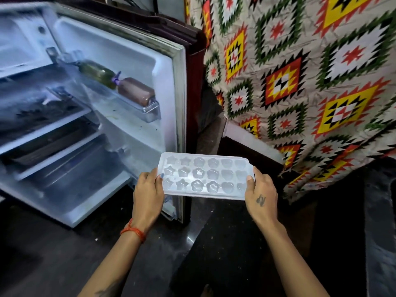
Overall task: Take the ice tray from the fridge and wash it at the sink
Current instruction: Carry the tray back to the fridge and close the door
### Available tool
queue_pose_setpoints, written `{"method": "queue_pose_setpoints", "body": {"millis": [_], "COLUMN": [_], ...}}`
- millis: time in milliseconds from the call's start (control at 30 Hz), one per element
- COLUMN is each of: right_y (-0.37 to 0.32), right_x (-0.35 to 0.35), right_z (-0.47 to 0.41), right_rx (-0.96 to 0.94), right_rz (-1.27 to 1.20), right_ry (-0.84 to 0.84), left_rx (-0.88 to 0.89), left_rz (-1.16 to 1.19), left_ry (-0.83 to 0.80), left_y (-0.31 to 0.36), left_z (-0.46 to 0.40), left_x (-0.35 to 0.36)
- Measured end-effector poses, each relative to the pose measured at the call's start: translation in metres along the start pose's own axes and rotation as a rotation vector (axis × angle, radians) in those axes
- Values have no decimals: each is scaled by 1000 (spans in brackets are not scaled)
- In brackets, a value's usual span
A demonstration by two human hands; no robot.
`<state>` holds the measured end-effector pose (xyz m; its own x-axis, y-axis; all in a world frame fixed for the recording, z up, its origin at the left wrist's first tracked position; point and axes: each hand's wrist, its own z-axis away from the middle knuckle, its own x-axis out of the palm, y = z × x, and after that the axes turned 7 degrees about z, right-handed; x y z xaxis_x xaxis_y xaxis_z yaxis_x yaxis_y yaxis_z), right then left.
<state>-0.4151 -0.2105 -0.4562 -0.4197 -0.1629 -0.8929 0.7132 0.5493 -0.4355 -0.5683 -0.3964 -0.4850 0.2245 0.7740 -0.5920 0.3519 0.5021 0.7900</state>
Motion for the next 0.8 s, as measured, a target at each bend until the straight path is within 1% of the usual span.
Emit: {"method": "queue_pose_setpoints", "body": {"millis": [300, 433, 800], "right_y": [-67, -97, -168], "right_x": [30, 46, 95], "right_z": [38, 51, 52], "right_rx": [-74, -114, -305], "right_rz": [-51, -76, -116], "right_ry": [-18, -31, -131], "left_rx": [-15, -48, -133], "left_rz": [-13, -16, -80], "left_ry": [61, 103, 237], "left_y": [-53, -76, -134], "left_z": [7, 8, 7], "left_x": [-72, -102, -167]}}
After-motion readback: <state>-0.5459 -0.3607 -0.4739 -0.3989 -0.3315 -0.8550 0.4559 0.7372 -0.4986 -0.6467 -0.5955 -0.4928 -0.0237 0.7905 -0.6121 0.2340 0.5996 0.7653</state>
